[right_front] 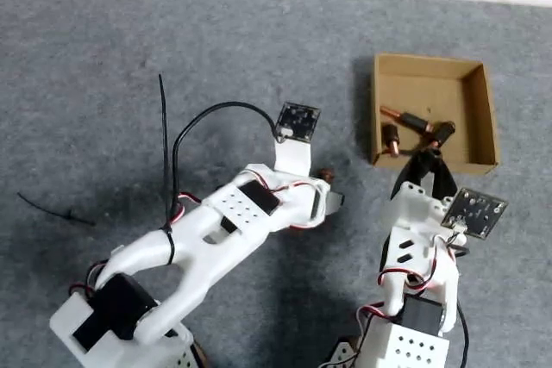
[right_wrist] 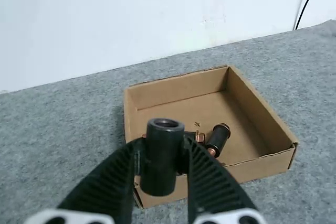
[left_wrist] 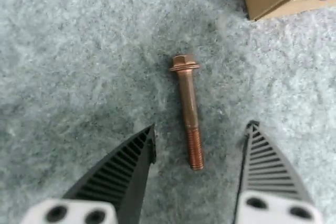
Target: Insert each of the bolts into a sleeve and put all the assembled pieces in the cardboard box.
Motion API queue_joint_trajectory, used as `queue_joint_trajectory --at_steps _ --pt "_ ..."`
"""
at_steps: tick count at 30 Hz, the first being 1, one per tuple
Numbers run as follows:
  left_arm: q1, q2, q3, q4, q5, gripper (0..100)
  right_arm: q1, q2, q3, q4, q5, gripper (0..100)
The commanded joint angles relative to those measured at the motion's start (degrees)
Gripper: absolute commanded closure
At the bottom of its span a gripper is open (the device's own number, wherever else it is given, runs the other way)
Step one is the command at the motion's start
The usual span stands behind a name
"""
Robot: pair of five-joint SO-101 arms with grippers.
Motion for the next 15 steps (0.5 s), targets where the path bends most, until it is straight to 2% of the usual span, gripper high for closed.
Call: queue_joint_trajectory --at_steps 1,8,15 --pt "0.13 3.91 -4.0 -1.32 0.26 75 0.48 -0.84 7.78 -1.71 -0.44 98.9" --pt "0.04 18.59 -10.59 -1.49 0.26 75 0.48 -0.84 7.78 -1.71 -0.44 98.9" --pt "0.04 19.74 -11.82 -1.41 0.26 75 0.48 -0.84 7.78 -1.71 -0.44 98.8"
